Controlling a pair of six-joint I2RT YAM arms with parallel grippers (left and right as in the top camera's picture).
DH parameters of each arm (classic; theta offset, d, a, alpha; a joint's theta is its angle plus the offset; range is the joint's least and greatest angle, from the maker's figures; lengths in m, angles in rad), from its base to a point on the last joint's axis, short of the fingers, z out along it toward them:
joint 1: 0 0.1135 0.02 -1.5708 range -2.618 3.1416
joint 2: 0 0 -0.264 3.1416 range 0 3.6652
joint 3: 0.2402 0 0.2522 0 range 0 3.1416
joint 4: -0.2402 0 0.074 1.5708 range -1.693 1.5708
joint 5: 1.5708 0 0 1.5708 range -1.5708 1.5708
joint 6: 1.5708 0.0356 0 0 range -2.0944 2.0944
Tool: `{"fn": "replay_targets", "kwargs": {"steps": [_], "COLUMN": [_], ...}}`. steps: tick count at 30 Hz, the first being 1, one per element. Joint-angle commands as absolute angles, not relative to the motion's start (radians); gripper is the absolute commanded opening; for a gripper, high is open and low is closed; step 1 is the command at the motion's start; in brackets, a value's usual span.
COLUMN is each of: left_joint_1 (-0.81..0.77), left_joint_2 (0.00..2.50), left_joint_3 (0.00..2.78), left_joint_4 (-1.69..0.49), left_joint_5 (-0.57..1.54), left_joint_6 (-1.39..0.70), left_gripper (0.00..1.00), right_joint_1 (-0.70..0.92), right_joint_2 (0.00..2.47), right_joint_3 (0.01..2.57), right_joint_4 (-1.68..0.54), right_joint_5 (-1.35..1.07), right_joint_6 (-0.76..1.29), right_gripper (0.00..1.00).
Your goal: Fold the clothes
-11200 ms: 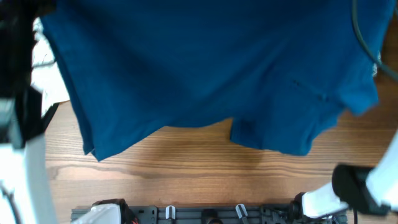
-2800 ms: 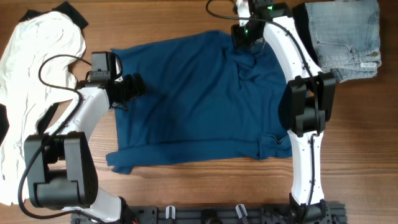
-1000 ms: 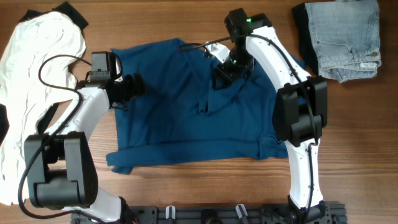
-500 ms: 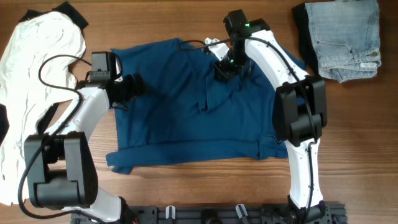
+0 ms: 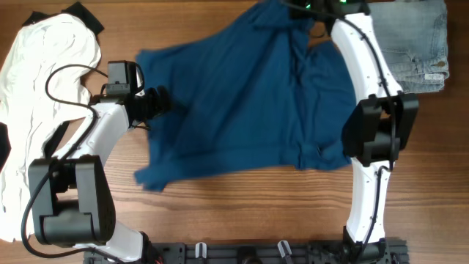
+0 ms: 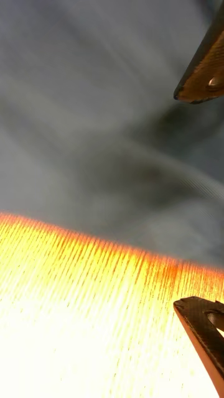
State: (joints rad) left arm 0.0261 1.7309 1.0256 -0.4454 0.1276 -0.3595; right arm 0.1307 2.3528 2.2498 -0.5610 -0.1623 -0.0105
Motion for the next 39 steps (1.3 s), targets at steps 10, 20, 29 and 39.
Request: {"fn": "replay_targets", "kwargs": {"steps": [10,20,29,39], "left_joint_1": [0.023,0.024,0.024,0.024], "left_joint_2": [1.742,1.705,1.671,1.672], "left_joint_3": [1.023,1.023,1.023,1.023], "left_joint_4": [-0.439,-0.506,-0.753,-0.689], "left_joint_5": [0.117,0.110,0.197,0.197], "left_joint_6": [-0.344,-0.343,-0.185,-0.164], "left_gripper": [0.99,0.96,0.89,0.59], "right_joint_1": [0.091,0.073,0.073,0.075], "right_joint_2": [2.484,2.151,2.064,2.064], "right_joint_3": [2.268,2.271,2.269,2.269], "right_joint_4": [-0.406,-0.854,-1.217,-1.235], "right_joint_5": [0.060,-0.119,-0.128,-0.166], "right_joint_6": [0.116,0.160,0.130,0.107], "right_gripper": [1.00,1.00,0.99,0.99]}}
